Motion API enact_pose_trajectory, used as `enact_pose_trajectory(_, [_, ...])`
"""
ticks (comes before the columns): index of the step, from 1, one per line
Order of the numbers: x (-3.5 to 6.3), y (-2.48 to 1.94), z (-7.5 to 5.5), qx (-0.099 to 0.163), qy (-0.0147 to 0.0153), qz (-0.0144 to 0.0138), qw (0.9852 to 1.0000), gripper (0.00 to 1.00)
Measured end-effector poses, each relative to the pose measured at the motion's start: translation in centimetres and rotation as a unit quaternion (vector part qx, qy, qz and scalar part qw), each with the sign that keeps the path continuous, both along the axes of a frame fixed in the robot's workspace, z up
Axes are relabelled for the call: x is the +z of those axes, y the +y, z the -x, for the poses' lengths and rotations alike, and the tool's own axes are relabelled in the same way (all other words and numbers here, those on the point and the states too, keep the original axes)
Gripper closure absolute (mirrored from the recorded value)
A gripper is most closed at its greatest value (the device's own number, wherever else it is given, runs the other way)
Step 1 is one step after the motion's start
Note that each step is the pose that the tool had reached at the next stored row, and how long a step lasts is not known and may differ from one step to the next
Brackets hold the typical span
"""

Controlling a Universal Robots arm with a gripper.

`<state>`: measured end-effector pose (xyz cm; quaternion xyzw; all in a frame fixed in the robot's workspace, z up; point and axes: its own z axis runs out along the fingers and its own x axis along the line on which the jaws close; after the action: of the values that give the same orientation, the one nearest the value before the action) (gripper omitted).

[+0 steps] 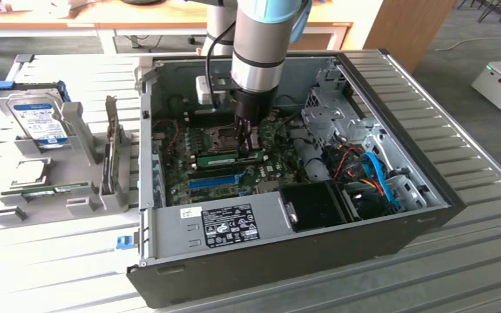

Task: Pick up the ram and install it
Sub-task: 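Insert the ram into the slot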

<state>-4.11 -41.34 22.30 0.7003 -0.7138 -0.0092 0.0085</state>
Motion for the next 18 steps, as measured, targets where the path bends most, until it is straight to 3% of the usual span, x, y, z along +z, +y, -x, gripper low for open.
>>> enact_pose_trajectory(4, [0.0, 0.0, 0.0, 0.0, 0.0, 0.0, 1.0, 0.87])
enact_pose_trajectory(6, [0.0, 0.0, 0.0, 0.0, 0.0, 0.0, 1.0, 0.76])
enact_pose_trajectory(9, [0.0, 0.0, 0.0, 0.0, 0.0, 0.0, 1.0, 0.7])
enact_pose_trajectory(10, [0.0, 0.0, 0.0, 0.0, 0.0, 0.0, 1.0, 0.63])
enact_pose_trajectory(18, [0.0, 0.0, 0.0, 0.0, 0.0, 0.0, 1.0, 0.63])
